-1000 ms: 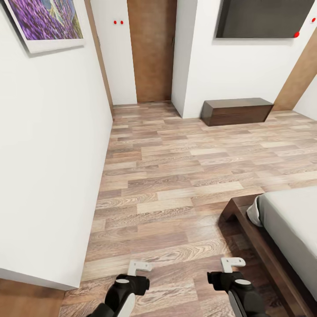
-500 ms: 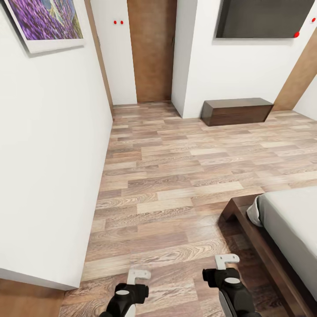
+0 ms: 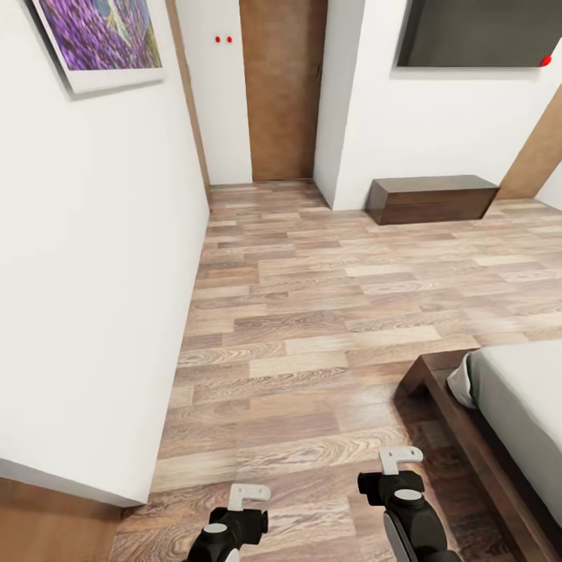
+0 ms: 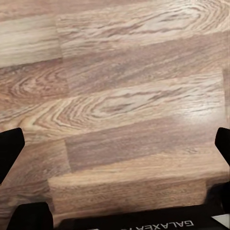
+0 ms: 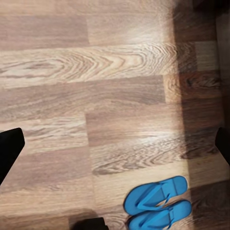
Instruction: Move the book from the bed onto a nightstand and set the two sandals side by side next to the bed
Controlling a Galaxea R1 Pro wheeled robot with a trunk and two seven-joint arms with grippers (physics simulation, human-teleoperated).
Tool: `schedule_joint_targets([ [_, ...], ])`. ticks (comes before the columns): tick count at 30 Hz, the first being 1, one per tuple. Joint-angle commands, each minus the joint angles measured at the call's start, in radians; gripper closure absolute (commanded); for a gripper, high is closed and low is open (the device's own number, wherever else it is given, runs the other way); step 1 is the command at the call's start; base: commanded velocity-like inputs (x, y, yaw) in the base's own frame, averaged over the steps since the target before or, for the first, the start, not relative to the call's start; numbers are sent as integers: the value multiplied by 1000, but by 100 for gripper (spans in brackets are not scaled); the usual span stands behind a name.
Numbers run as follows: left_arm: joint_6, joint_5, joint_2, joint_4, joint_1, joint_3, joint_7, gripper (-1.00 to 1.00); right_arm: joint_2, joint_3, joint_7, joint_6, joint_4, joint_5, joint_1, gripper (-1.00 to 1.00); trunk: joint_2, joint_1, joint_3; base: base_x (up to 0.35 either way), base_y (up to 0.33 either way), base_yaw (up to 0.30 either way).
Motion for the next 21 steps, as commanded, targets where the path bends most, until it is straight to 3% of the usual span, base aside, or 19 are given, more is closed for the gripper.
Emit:
schedule_joint_targets([
  [1,-1,11,1,2,-1,-3,6,-100,0,1,-6,5,-1,0,-1,-100,0,0,-1,0,0,82],
  [21,-58,15,7,48,-1,1,-8,-100,-3,-7,1,5,1,-10,-2,-100,0,0,-1,0,0,23],
])
